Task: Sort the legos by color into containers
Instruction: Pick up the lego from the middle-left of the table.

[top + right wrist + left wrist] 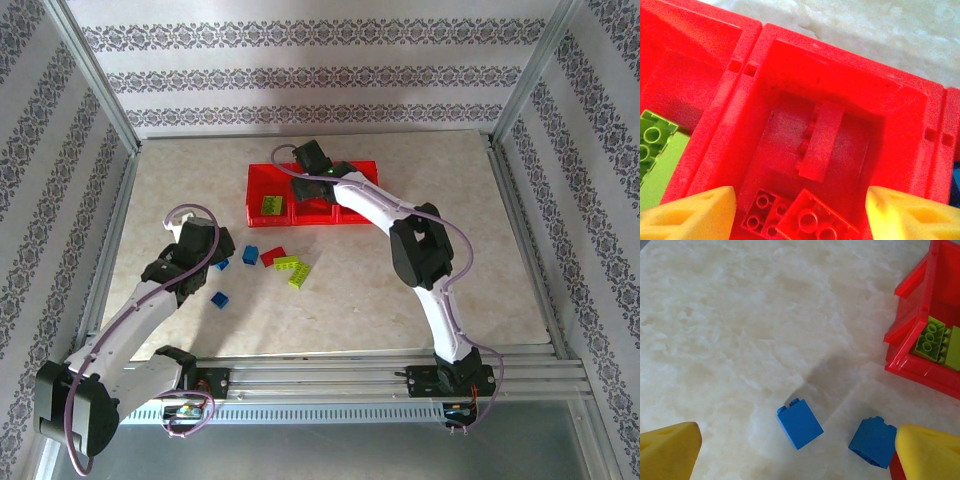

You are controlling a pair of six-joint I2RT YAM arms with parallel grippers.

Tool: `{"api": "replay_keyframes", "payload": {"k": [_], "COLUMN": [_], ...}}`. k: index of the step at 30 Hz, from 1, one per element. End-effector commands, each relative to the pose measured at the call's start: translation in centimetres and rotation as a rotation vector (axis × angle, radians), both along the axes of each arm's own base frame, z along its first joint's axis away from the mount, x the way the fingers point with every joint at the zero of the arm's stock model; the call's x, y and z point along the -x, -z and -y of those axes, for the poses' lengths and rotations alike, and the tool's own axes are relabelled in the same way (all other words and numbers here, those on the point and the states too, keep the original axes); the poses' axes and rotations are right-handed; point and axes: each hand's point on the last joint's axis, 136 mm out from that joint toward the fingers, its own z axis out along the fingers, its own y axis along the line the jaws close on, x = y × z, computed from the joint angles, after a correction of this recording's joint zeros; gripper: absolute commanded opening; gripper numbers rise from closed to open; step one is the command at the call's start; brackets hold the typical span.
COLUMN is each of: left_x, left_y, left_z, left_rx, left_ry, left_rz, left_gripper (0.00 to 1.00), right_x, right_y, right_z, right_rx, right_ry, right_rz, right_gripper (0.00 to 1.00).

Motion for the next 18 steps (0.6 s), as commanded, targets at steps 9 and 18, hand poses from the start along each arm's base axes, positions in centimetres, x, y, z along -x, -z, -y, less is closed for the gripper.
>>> {"api": "replay_keyframes", "payload": {"k": [9,18], "left_x": [0.8,0.0], "left_y": [3.3,6.8], "left_z": [-0.6,0.1], "left_rx": [0.003,0.037], "left_ry": [-0.043,-0.036], "left_rz": [-0.140,-0.248], "left_gripper": [1.00,0.97], "right_x": [4.6,10.4], "right_y": [-6.7,-5.0], "right_z": [2.9,8.4], "right_rx": [-0.067,-0.080], "right_ry": [0.054,0.182], "right_rz": [0.089,0.052], "right_gripper": [0.98,0.98]}}
